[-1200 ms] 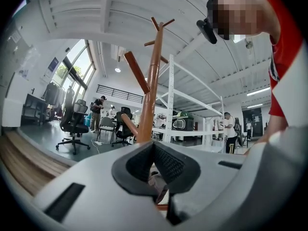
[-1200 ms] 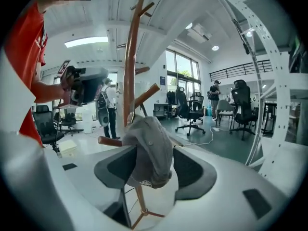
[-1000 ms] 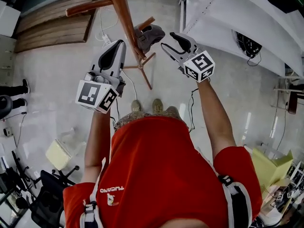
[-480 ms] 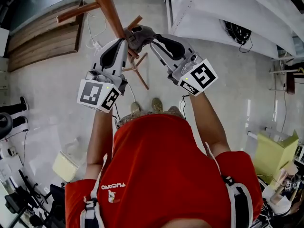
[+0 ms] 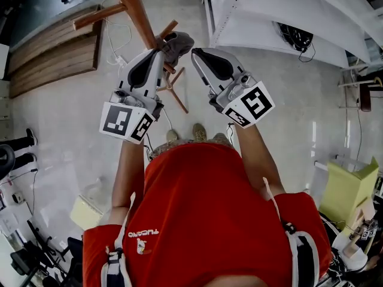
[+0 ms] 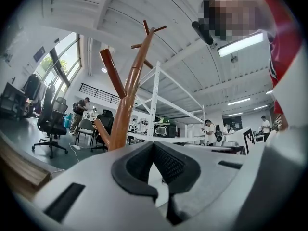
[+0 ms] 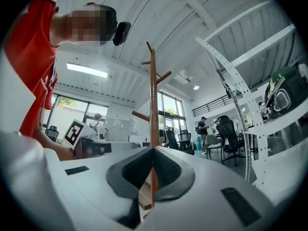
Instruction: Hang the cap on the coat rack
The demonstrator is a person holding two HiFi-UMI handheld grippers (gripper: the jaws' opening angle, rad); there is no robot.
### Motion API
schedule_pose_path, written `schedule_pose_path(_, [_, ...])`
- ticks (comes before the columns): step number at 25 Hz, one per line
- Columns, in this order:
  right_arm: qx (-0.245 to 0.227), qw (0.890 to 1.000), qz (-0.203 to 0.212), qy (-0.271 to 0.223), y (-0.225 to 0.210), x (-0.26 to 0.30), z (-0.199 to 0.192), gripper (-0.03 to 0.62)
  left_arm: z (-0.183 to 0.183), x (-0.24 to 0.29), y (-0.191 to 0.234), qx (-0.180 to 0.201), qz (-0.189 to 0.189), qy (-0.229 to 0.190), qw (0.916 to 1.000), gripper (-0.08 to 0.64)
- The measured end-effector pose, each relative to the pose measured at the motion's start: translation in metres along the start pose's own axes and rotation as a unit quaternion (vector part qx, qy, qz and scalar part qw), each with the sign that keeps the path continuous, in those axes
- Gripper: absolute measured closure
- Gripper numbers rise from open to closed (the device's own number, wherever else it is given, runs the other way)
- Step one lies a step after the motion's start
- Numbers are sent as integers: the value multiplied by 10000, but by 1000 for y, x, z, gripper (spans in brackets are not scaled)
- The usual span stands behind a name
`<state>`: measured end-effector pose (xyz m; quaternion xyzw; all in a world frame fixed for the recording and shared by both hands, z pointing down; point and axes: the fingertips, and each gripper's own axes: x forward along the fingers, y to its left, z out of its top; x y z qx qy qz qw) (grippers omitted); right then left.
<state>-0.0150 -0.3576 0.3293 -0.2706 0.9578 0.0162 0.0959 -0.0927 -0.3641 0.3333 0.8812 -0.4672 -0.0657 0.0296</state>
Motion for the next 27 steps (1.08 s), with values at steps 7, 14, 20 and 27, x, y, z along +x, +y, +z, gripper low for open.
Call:
schedule_pose_path(7, [-97,9999,6,102,6,1,-8,569,-1,-3,3,-1,19,-25,10000,552])
schedule_pose_path(14, [-113,9999,2,122,8,0,-7,569,0,-7,3,-25,33,-34,10000,552])
schedule_pose_path(20, [-70,9999,13,156,10,-2,-9,569,1,-8,2,-40,24,-27,10000,552])
schedule_pose_path(27, [-71,9998,30,193,9,-5,-12,569,-1,-9,1,-40,30,-14,10000,552])
